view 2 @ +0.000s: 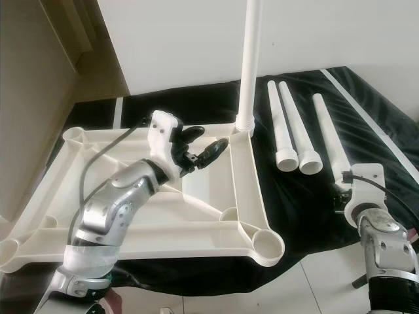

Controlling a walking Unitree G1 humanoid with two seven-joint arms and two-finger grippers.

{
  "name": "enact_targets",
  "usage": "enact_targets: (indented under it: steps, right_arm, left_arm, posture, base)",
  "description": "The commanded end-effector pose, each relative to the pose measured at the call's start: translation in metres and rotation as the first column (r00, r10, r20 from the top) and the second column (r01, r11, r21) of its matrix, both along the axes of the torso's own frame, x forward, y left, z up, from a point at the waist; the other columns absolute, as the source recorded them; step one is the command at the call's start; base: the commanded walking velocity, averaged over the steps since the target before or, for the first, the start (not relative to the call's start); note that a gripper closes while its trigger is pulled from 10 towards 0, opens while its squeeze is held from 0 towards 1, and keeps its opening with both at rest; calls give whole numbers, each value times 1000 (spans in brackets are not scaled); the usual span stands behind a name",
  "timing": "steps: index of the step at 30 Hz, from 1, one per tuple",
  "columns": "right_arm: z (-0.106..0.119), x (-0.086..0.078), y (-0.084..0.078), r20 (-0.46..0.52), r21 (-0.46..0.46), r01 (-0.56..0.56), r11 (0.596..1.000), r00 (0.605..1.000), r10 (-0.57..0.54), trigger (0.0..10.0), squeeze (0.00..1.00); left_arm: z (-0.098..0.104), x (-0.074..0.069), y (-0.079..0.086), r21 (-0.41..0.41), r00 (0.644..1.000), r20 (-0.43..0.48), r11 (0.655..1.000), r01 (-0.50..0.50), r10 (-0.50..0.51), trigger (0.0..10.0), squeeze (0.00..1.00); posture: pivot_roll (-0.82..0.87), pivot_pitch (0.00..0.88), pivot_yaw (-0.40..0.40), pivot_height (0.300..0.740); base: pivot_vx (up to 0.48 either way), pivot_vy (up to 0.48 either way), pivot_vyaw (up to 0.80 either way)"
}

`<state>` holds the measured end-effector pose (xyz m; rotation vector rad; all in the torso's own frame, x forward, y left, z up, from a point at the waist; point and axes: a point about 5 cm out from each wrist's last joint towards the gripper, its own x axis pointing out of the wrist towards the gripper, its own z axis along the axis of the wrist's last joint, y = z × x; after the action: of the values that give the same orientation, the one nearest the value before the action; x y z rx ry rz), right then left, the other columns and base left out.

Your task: Building children table

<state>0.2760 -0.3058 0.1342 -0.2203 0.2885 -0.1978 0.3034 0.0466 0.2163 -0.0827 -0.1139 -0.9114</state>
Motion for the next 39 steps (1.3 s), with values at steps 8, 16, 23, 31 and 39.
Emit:
enact_targets:
  steps: [8,16,23,31,39]
  right_arm:
    - [15,6,7,122,-26,-32,999,992,35,10000,0]
    - [42,19,37,271,-24,-185,983,945,184,10000,0]
    - [47,27,55,299,-16,-251,968,923,244,10000,0]
    - [41,40,93,295,36,-373,927,890,347,10000,0]
    - [14,36,109,186,84,-411,908,901,391,10000,0]
  left_arm:
    - [2,1,-1,25,1000,17,1000,-8,8,10000,0]
    - [3,0,-3,33,1000,23,999,10,-11,10000,0]
    - [3,1,-3,36,1000,27,999,9,-10,10000,0]
    - [3,0,-2,37,1000,27,999,7,-8,10000,0]
    - [3,-1,0,34,1000,29,999,-7,6,10000,0]
  posture:
    - [-100,8,76,740]
    - [-99,0,83,740]
    - [-93,0,83,740]
    - [-81,0,75,740]
    - [-70,0,63,740]
  base:
    - [0,0,0]
    - [0,0,0]
    - [0,0,0]
    - [0,0,0]
    - [0,0,0]
